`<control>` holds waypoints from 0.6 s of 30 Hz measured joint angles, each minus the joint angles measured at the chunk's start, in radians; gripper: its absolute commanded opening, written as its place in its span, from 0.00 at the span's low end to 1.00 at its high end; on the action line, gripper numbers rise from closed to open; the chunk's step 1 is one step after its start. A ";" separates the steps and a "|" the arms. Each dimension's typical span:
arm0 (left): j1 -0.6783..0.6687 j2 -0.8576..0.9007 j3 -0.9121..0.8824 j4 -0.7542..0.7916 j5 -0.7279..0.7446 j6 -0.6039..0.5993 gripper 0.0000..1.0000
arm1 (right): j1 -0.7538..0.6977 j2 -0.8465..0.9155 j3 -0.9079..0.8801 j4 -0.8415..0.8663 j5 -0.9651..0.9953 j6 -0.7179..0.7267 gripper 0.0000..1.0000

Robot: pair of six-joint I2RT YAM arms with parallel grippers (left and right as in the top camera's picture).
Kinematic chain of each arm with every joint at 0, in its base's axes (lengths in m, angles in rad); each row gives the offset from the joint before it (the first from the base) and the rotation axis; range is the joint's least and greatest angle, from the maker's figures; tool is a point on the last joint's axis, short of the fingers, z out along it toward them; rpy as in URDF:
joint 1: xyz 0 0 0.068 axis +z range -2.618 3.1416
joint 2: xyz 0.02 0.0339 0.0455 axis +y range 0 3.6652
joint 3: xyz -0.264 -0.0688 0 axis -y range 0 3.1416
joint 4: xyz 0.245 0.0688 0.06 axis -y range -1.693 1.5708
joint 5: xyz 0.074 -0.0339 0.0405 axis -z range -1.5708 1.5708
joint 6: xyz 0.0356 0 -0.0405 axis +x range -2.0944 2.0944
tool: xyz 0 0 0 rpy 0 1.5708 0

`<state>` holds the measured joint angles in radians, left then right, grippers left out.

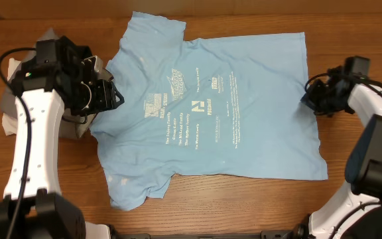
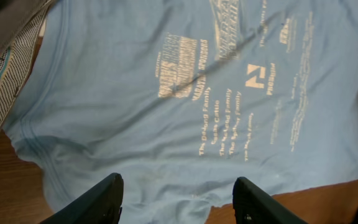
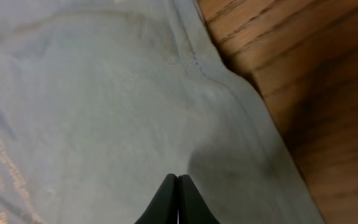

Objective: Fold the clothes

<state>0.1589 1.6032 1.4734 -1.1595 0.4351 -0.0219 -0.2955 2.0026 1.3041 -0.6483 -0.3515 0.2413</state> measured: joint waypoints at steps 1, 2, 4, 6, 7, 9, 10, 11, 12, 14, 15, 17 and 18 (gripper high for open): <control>0.000 -0.013 0.000 -0.006 0.003 0.000 0.61 | 0.007 0.016 0.000 0.012 0.012 0.002 0.04; 0.000 -0.025 0.000 -0.014 0.006 0.000 0.61 | 0.013 0.034 0.000 0.022 0.026 0.005 0.04; 0.000 -0.044 0.000 -0.032 0.009 0.000 0.62 | 0.014 0.049 0.008 0.041 0.041 0.019 0.04; 0.000 -0.055 0.000 -0.050 0.011 0.001 0.61 | 0.013 0.054 0.017 0.050 0.056 0.029 0.04; 0.000 -0.057 0.000 -0.057 0.012 0.001 0.61 | 0.010 0.056 0.019 0.052 0.061 0.034 0.04; 0.000 -0.059 0.000 -0.072 0.014 0.003 0.61 | -0.002 0.056 0.020 0.053 0.067 0.040 0.04; 0.000 -0.059 0.000 -0.074 0.015 0.003 0.61 | -0.013 0.056 0.021 0.053 0.069 0.043 0.04; 0.000 -0.059 0.000 -0.075 0.015 0.003 0.61 | -0.028 0.056 0.022 0.051 0.070 0.046 0.04; 0.000 -0.059 0.000 -0.074 0.016 0.003 0.61 | -0.043 0.058 0.024 0.050 0.071 0.048 0.04; 0.000 -0.059 0.000 -0.074 0.017 0.003 0.62 | -0.082 0.058 0.025 0.044 0.071 0.055 0.04; 0.000 -0.059 0.000 -0.073 0.018 0.003 0.63 | -0.096 0.058 0.026 0.042 0.071 0.059 0.06; 0.000 -0.059 0.000 -0.071 0.018 0.005 0.70 | -0.127 0.058 0.026 0.038 0.065 0.067 0.17; 0.000 -0.059 0.000 -0.070 0.018 0.009 0.79 | -0.137 0.058 0.030 0.031 0.061 0.068 0.27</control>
<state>0.1589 1.5444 1.4738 -1.2297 0.4526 -0.0132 -0.4328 2.0602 1.3342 -0.6174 -0.2905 0.3088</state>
